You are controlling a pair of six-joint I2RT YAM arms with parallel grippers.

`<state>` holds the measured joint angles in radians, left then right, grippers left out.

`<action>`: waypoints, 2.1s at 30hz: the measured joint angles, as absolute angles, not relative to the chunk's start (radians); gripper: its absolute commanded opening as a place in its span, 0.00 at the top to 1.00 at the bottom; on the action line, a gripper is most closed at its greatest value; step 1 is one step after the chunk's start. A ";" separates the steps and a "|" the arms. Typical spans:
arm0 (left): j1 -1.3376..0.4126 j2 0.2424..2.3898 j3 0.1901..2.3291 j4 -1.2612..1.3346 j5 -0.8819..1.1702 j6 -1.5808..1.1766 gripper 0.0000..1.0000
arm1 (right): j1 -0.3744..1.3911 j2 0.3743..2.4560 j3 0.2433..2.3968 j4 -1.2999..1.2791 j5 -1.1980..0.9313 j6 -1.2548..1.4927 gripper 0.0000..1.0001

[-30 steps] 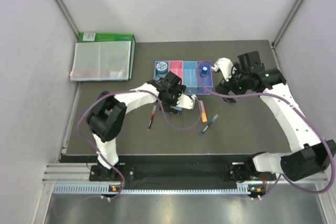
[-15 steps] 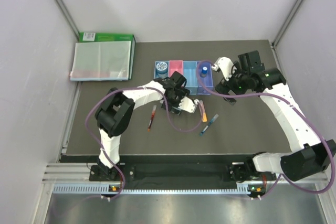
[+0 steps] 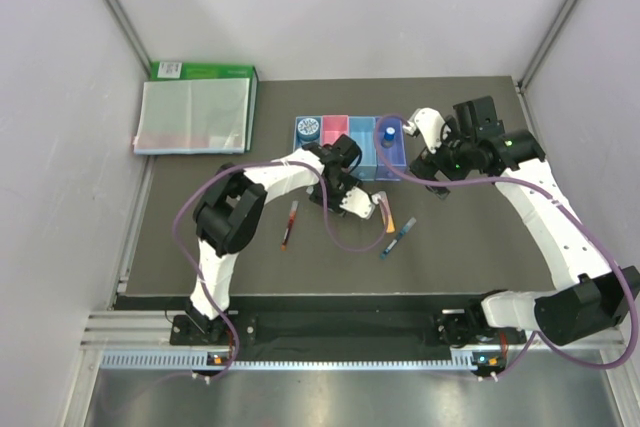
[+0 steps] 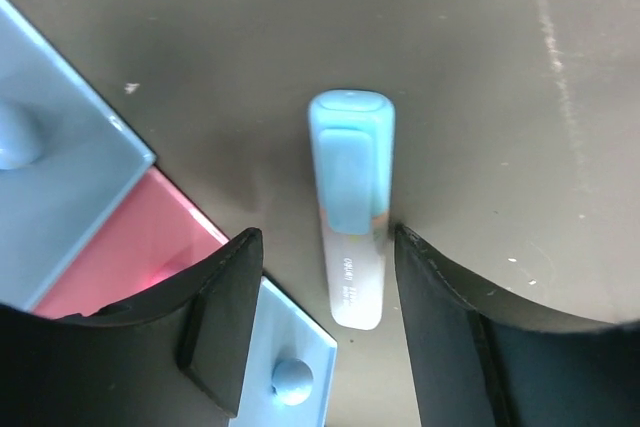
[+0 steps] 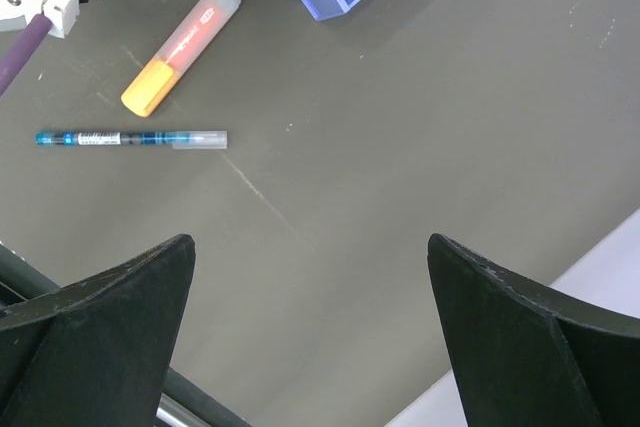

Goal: Sort the stationery into containers
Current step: Pick up the pen from the center of the board, then place the pen in the storage box.

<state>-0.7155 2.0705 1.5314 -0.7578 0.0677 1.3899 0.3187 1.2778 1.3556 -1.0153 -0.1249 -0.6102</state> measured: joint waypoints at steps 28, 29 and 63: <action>-0.757 2.067 1.545 -0.853 0.059 1.183 1.00 | 0.319 1.270 1.377 -1.008 -0.125 -0.606 0.00; -0.758 2.067 1.556 -0.865 0.075 1.144 1.00 | 0.319 1.267 1.376 -1.008 -0.126 -0.605 0.00; -0.735 2.007 1.799 -0.595 -0.200 0.252 1.00 | 0.204 1.171 1.374 -0.859 -0.022 -0.466 0.00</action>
